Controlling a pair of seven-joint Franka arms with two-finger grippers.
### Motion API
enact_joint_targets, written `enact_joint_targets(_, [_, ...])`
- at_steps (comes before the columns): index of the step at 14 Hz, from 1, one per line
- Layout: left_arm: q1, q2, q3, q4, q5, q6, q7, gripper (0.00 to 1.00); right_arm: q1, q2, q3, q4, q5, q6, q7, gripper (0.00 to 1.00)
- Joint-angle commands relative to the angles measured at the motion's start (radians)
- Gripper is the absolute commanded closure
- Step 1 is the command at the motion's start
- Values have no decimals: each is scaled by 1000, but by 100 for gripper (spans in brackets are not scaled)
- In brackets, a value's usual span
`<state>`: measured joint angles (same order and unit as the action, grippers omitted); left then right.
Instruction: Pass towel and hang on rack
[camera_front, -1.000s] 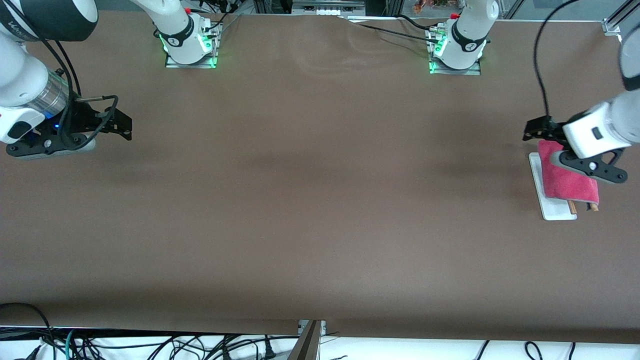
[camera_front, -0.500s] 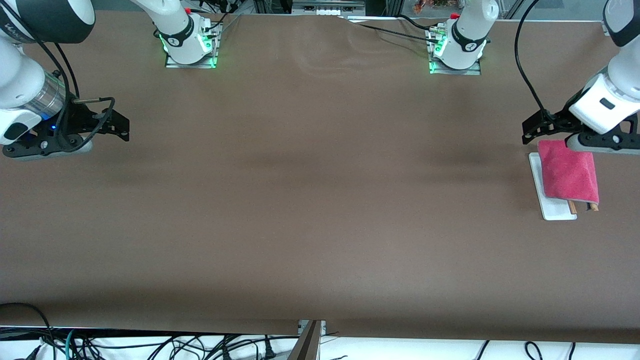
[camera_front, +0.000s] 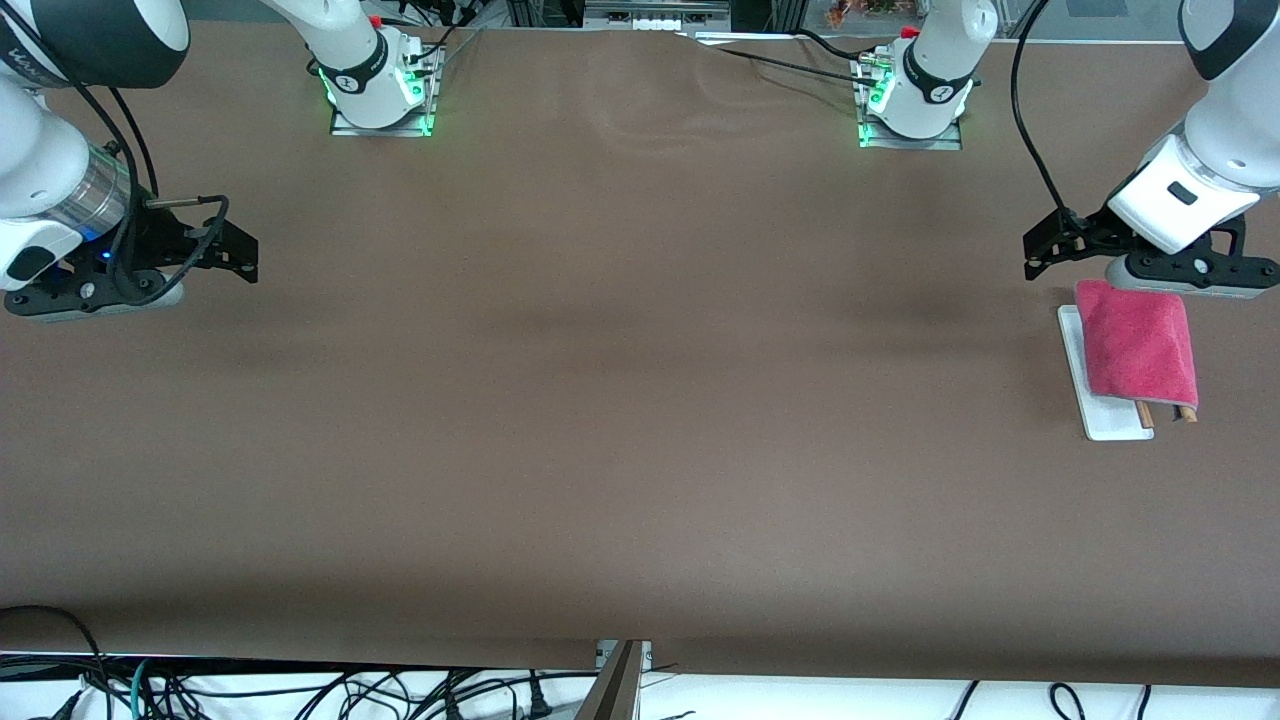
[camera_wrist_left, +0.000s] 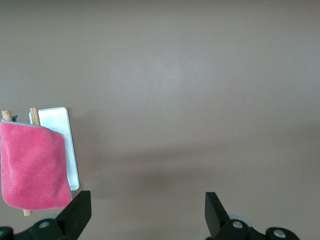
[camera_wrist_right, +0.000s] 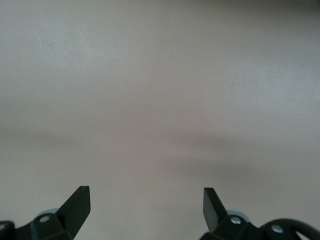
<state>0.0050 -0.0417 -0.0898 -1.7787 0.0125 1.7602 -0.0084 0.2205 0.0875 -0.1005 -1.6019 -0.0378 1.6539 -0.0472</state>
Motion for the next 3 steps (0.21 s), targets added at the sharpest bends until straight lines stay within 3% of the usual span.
enact_joint_targets(1, [-17,23,19,50,23,-45,-13,0,-10,5,5,16,13,-17,3,0])
enact_joint_targets(3, [-16,32,21,53,18,-44,-15,0,-10,5,5,16,13,-17,1,0])
